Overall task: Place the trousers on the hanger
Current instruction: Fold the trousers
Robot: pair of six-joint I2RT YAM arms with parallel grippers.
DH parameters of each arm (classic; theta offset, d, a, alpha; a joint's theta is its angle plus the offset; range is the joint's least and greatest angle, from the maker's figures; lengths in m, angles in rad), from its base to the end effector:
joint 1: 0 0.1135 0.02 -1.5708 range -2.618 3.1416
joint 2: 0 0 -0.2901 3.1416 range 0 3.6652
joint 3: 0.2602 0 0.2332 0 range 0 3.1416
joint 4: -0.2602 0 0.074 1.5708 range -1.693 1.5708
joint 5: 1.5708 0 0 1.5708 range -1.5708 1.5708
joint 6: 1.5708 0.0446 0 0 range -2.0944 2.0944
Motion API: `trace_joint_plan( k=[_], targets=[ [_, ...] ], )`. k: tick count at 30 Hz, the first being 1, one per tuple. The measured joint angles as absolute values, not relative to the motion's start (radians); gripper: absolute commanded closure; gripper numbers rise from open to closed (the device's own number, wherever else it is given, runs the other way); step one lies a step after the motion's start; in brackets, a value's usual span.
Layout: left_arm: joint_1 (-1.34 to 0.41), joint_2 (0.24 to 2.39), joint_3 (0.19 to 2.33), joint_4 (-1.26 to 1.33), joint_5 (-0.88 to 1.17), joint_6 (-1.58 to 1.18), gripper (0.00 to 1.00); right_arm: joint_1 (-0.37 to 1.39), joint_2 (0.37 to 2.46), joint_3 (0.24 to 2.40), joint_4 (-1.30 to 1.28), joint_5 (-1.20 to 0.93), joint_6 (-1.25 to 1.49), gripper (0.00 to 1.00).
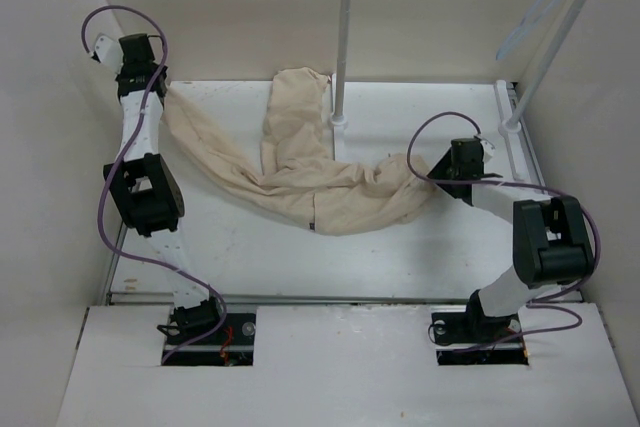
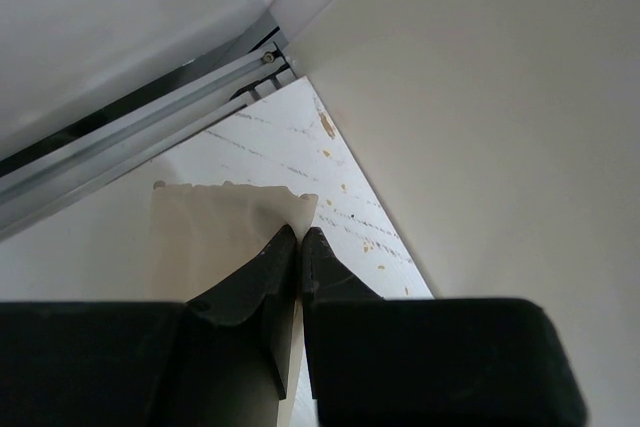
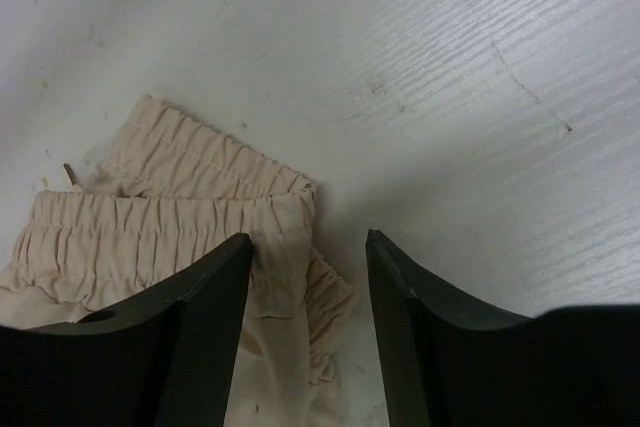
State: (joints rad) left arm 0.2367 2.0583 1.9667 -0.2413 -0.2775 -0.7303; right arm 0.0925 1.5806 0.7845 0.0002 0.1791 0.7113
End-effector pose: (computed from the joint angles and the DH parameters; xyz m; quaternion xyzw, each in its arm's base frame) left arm 0.4796 0.1282 0.3707 -0.4460 0.6769 -0.0311 0.5847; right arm 0.3053 0.0203 0.2003 0.3130 0.8681 0.0710 0.3787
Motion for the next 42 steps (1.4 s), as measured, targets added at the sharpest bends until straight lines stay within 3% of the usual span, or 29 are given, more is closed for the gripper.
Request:
trace_joint_plan(
  k=[5,13,16,21,28,37,42],
  targets=[
    [0.231,2.058,1.934,-0.229,-0.279,-0.730,0.96,0.091,1.625,0.826,-0.016,0.163,0.705,0.69],
    [0.225,2.058,1.916,-0.220,-0.289,-0.730,0.96,0.099,1.629,0.836,-0.016,0.205,0.707,0.91],
    [0.224,2.057,1.900,-0.212,-0.290,-0.730,0.96,0.123,1.521,0.807,-0.034,0.293,0.702,0.93],
    [0.216,2.026,1.851,-0.213,-0.290,-0.730,0.96,0.230,1.172,0.813,-0.115,0.470,0.669,0.94],
    [0.184,1.826,1.849,-0.251,-0.292,-0.731,0.96,0.356,0.825,1.065,-0.315,0.635,0.564,0.95],
    [0.238,1.540,2.163,-0.322,-0.326,-0.732,0.95,0.641,0.727,1.674,-0.428,0.778,0.332,0.96],
    [0.296,1.420,2.242,-0.322,-0.377,-0.733,0.94,0.882,0.727,1.815,-0.419,0.860,0.267,0.96]
  ],
)
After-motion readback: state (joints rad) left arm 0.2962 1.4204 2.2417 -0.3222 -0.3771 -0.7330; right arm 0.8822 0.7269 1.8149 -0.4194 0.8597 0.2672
